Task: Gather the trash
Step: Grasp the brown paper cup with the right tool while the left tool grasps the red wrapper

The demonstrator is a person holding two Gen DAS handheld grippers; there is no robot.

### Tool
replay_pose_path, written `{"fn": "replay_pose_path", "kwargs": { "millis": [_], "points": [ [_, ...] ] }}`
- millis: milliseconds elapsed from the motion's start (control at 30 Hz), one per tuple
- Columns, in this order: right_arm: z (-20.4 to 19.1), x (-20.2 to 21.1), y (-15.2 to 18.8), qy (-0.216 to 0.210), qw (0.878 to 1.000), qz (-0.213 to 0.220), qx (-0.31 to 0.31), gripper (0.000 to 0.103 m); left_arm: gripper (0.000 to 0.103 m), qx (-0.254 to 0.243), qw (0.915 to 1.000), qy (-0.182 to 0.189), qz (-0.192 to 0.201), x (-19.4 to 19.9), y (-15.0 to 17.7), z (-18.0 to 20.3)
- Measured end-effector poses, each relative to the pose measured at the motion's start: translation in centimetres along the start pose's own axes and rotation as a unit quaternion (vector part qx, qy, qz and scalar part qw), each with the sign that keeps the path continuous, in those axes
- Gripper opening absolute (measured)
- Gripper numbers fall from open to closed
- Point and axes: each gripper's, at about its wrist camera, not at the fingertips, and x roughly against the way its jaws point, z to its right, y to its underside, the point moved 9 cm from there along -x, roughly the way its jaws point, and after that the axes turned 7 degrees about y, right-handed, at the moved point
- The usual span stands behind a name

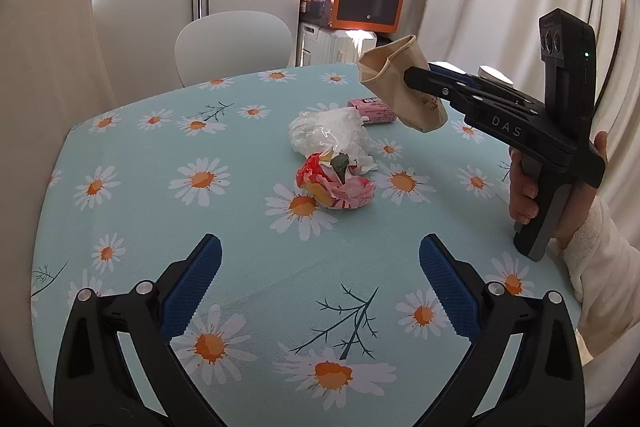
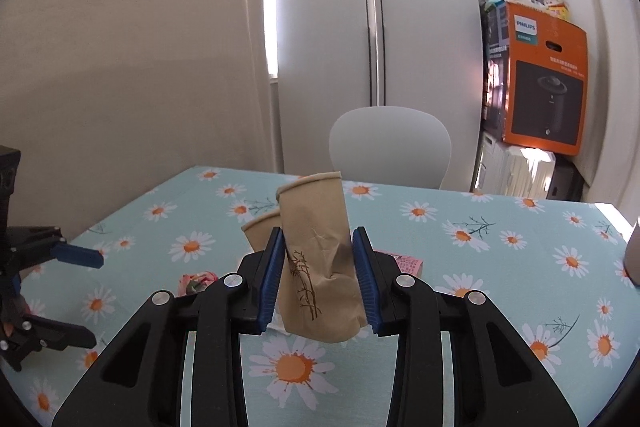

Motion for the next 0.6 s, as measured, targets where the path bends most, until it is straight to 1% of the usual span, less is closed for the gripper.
{"fn": "replay_pose_path", "kwargs": {
  "millis": [133,200,333,400,467,500,600],
  "points": [
    [-0.6,1.6,-0.4,0.010,0.999,0.038,0.016,0.033,0.097,0.004,0.9997,0.002,-0.023,-1.7,-0.8,0.0],
    [-0.5,1.9,-0.5,0.013,0.999,0.045,0.015,0.033,0.097,0.003,0.9994,0.008,-0.033,-2.5,-1.0,0.1],
    [-0.5,2.1,-0.6,0.009,0.999,0.046,0.015,0.033,0.097,-0.005,0.9984,0.009,-0.055,-4.2,-1.5,0.5],
    [-1.2,1.7,-0.2,-0.013,0.999,0.025,0.017,0.033,0.097,-0.002,0.9980,0.006,-0.063,-5.1,-1.8,0.4],
    [-1.5,2.1,-0.4,-0.003,0.999,0.038,0.028,0.033,0.097,0.000,0.9979,0.004,-0.065,-5.7,-2.3,0.2],
    [-1.7,2.2,-0.3,-0.005,0.999,0.039,0.031,0.033,0.097,0.004,0.9978,0.003,-0.066,-6.1,-2.4,0.0],
    [-2.1,1.9,-0.1,-0.015,0.999,0.028,0.031,0.032,0.097,0.017,0.9974,0.004,-0.070,-7.0,-2.8,-0.3]
  ]
}}
